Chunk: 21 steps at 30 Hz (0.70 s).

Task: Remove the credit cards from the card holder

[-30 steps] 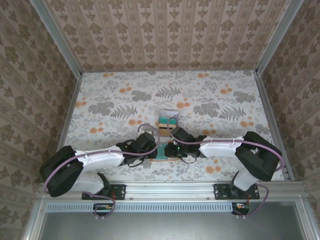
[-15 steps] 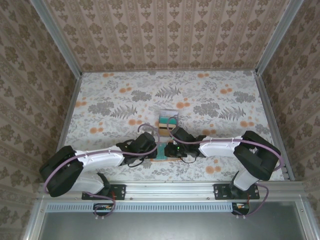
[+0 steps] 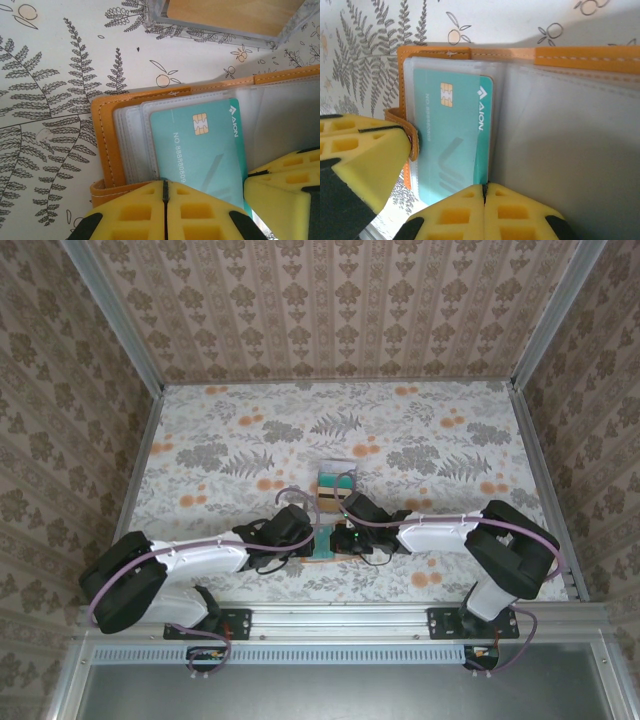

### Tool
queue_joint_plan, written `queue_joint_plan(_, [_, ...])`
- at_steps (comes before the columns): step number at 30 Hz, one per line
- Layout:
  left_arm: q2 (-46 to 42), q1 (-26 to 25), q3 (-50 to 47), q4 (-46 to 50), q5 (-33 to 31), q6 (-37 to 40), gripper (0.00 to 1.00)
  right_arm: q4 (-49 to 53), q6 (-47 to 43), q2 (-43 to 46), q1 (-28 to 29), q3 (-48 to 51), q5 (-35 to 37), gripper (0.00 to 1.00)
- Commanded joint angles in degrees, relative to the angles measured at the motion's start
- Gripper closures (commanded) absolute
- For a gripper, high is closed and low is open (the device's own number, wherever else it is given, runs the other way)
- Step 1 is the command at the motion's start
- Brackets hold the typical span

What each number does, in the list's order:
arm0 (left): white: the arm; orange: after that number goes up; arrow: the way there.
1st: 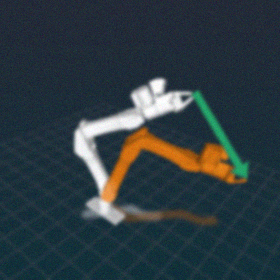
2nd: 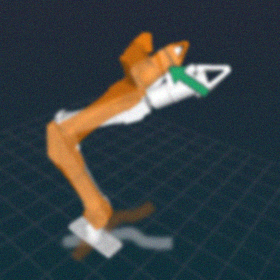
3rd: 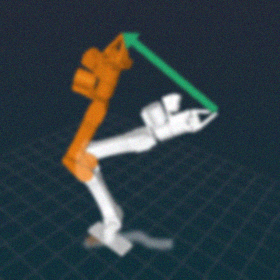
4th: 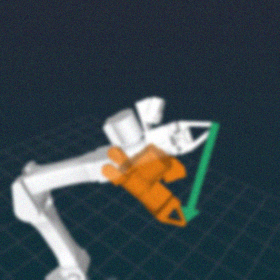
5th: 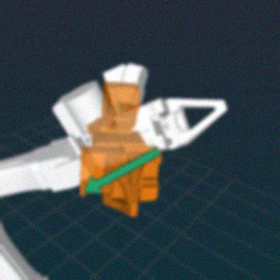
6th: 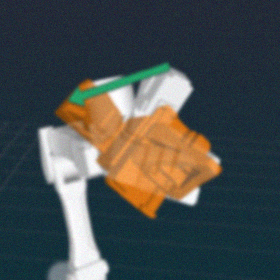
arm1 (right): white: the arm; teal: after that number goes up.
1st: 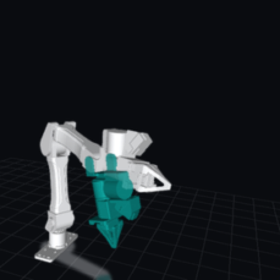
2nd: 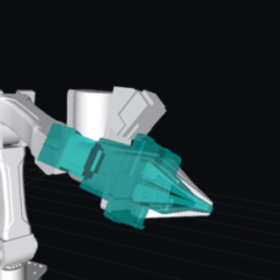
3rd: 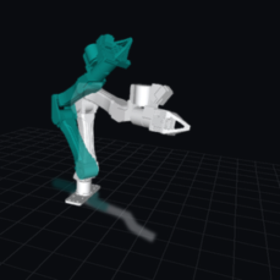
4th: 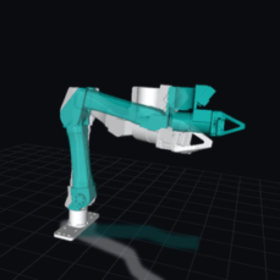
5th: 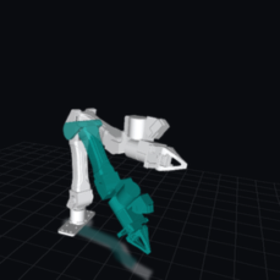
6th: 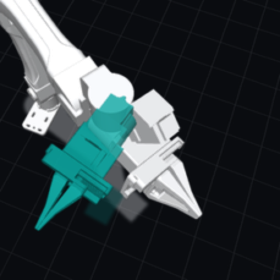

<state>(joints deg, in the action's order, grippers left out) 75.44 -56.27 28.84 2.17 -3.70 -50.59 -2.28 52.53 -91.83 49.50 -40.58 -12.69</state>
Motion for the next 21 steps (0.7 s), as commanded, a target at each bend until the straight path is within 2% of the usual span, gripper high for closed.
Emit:
queue_joint_plan(1, [1.51,-0.51,-1.1,2.57,-0.68,-0.42,0.93,0.57,0.55,-0.21,-0.02,-0.91,0.31,0.99])
queue_joint_plan(21, [1.23,0.68,-0.72,6.26,-2.44,0.97,0.97,2.23,0.93,6.07,-3.6,5.59,1.57,1.0])
